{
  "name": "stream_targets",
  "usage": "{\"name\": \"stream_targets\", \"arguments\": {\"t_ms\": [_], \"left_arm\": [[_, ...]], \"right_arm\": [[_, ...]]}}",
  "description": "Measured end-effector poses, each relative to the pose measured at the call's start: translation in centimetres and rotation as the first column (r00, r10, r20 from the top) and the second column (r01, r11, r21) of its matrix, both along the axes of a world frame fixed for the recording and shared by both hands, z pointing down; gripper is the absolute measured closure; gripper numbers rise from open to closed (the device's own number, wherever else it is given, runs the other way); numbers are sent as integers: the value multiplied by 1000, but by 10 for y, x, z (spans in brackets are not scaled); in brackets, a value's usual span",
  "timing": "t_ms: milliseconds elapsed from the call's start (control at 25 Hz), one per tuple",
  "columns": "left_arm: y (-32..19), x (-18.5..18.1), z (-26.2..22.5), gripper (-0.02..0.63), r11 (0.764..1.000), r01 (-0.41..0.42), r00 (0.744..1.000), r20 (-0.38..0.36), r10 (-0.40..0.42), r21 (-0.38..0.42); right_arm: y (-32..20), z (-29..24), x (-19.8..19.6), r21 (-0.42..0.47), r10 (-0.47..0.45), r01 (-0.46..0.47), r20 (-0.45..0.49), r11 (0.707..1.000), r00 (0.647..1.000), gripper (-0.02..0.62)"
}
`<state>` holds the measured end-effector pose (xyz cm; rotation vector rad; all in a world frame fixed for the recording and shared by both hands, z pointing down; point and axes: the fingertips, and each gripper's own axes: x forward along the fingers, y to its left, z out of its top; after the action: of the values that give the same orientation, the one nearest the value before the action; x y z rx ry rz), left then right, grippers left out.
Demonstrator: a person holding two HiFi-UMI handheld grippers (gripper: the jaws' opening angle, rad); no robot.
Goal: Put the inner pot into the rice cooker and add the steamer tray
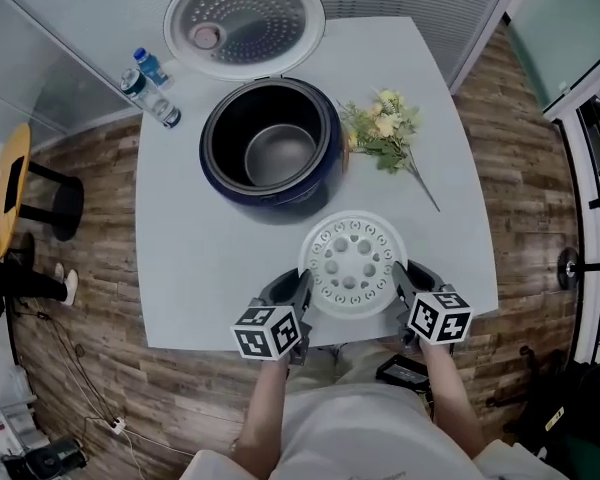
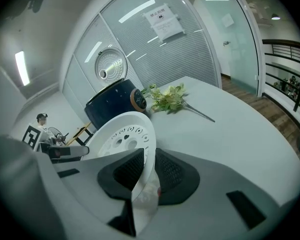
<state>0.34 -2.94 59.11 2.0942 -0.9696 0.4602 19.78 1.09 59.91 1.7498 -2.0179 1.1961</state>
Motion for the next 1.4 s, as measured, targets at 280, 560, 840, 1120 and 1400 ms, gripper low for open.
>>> {"name": "stream_targets", "arguments": {"t_ms": [280,560,840,1120,1400], "left_arm": [[-9,-3,-31,545,999,-6,1000,-24,7,51],[-26,-3,-75,549,990,-22,998,-56,30,139],[-37,-5,-105,554,979,-28,996,-74,44,204],[-49,-19,-132,554,968,2,994,-106,26,253],[-55,-31,-155,554,953,36,992,-127,3,302]], "right_arm": [[-6,-32,-3,46,12,-12,8,999,1000,514],[-19,-61,-5,120,25,-26,14,992,1000,513],[-27,-92,-7,209,63,-52,-44,977,997,512],[-40,-126,-19,272,65,-52,-40,961,997,514],[-58,-154,-28,326,32,-13,-53,945,998,515]]}}
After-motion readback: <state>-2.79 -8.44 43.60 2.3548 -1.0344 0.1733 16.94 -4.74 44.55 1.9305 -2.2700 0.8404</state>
